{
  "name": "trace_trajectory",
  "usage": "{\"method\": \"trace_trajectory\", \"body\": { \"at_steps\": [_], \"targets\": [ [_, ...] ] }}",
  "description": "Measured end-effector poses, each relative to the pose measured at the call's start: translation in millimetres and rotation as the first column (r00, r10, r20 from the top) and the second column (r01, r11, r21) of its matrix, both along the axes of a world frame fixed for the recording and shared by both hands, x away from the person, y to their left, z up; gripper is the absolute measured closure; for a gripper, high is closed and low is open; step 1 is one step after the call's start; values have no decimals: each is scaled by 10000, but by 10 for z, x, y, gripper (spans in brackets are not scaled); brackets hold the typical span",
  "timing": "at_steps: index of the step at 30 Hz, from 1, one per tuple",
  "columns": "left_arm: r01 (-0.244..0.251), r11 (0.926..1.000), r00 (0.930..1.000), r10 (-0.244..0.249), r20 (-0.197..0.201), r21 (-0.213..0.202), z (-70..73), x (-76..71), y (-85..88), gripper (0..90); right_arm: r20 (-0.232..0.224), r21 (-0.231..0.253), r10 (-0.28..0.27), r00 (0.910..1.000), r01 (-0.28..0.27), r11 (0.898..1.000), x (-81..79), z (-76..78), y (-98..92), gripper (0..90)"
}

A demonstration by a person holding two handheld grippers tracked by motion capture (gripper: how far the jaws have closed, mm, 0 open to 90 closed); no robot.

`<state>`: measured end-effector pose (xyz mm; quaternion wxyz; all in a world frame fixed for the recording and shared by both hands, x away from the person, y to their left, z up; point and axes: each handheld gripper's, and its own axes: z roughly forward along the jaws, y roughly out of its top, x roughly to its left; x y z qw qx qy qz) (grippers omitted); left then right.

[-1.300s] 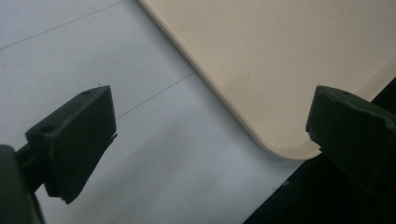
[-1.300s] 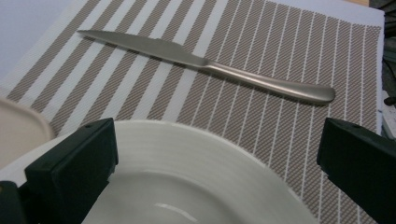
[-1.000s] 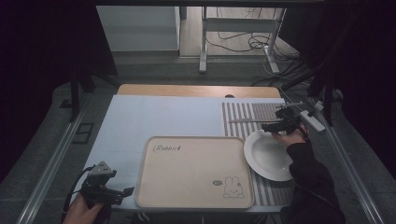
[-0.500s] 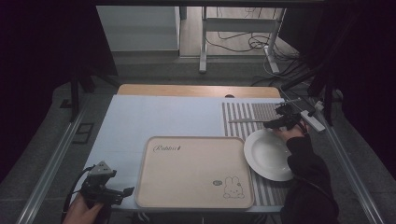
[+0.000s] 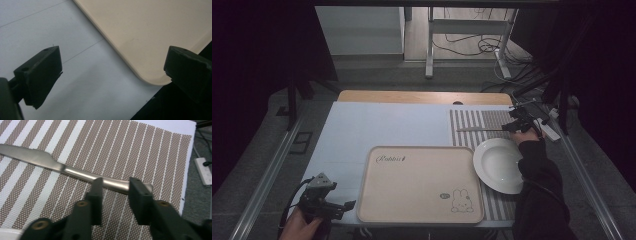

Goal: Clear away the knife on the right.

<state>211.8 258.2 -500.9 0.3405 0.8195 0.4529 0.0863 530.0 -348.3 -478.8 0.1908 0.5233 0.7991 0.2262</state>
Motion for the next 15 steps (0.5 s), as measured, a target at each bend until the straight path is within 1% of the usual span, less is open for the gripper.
{"method": "trace_trajectory", "body": {
  "at_steps": [1, 3, 4, 5, 7, 9, 10, 12, 14, 15],
  "targets": [
    [-1, 10000, 10000, 1, -1, 0, 0, 0, 0, 27, -123, 91, 14, 9999, -13, 10000, 33, -6, -8, 775],
    [-1, 10000, 10000, 1, -4, -10, 0, 1, 1, 27, -251, 102, 67, 9997, -64, 9999, 81, -17, -25, 882],
    [0, 10000, 10000, 0, -3, -15, 0, 1, 2, 27, -274, 91, 6, 9996, -3, 10000, 99, -23, -29, 900],
    [2, 10000, 10000, -2, -4, -16, 0, 1, 3, 27, -289, 68, -67, 9996, 69, 10000, 132, -33, -40, 900],
    [2, 10000, 10000, -2, 1, -17, 0, 0, 2, 27, -356, 201, -118, 9993, 125, 9997, 176, -52, -53, 900],
    [17, 10000, 10000, -17, 9, 2, 1, 0, 3, 27, -352, 171, -186, 9992, 193, 9997, 221, -79, -55, 900],
    [13, 10000, 10000, -13, 10, -3, 1, -1, 3, 27, -226, 162, -232, 9995, 236, 9996, 243, -96, -57, 900],
    [13, 10000, 10000, -13, 20, -19, 1, -2, 4, 27, -156, 83, -334, 9993, 335, 9994, 268, -109, -51, 900],
    [10, 10000, 10000, -10, 21, -20, 0, -3, 4, 27, -142, -143, -330, 9994, 328, 9994, 292, -128, -45, 900],
    [9, 10000, 10000, -9, 26, -19, 1, -4, 4, 27, -305, -634, -315, 9990, 295, 9975, 296, -154, -35, 900]
  ]
}}
